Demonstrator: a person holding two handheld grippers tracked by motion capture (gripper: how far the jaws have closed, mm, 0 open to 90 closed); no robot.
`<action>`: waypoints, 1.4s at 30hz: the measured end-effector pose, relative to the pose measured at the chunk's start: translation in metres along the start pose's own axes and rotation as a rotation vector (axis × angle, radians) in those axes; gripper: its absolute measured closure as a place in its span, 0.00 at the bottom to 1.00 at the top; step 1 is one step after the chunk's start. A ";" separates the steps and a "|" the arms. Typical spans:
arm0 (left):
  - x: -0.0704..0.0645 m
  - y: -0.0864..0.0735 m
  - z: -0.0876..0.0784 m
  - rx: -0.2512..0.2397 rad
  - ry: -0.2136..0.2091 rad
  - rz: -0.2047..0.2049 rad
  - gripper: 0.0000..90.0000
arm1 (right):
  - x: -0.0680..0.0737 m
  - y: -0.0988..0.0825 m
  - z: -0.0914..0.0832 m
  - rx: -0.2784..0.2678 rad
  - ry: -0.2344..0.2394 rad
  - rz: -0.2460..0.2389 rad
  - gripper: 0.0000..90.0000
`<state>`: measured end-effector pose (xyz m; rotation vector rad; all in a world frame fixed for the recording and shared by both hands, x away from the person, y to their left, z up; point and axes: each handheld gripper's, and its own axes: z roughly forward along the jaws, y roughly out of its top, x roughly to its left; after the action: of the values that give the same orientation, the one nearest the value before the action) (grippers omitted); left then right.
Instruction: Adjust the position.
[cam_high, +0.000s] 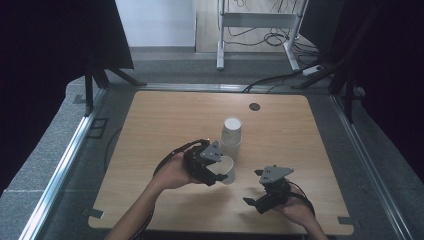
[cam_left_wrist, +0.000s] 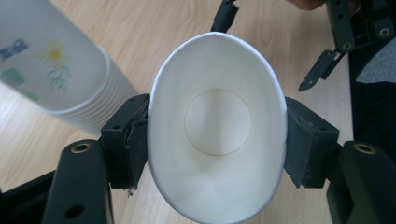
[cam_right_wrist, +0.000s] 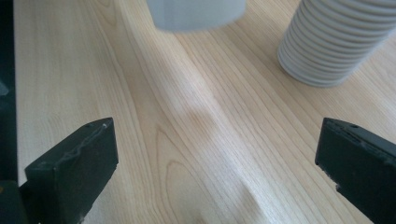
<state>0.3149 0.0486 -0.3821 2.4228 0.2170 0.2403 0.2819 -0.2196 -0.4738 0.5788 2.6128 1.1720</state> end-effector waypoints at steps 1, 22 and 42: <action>0.001 -0.001 -0.001 0.005 0.006 -0.007 0.36 | -0.001 -0.001 0.000 0.005 -0.004 0.005 0.00; 0.031 -0.022 -0.027 0.098 0.135 -0.114 0.36 | -0.021 -0.026 -0.008 0.011 -0.121 0.132 0.00; 0.062 -0.054 -0.035 0.203 0.247 -0.255 0.35 | -0.025 -0.041 -0.013 0.010 -0.169 0.169 0.00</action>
<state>0.3625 0.1241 -0.3838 2.5275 0.6858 0.4189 0.2892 -0.2644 -0.4950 0.8747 2.4681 1.1045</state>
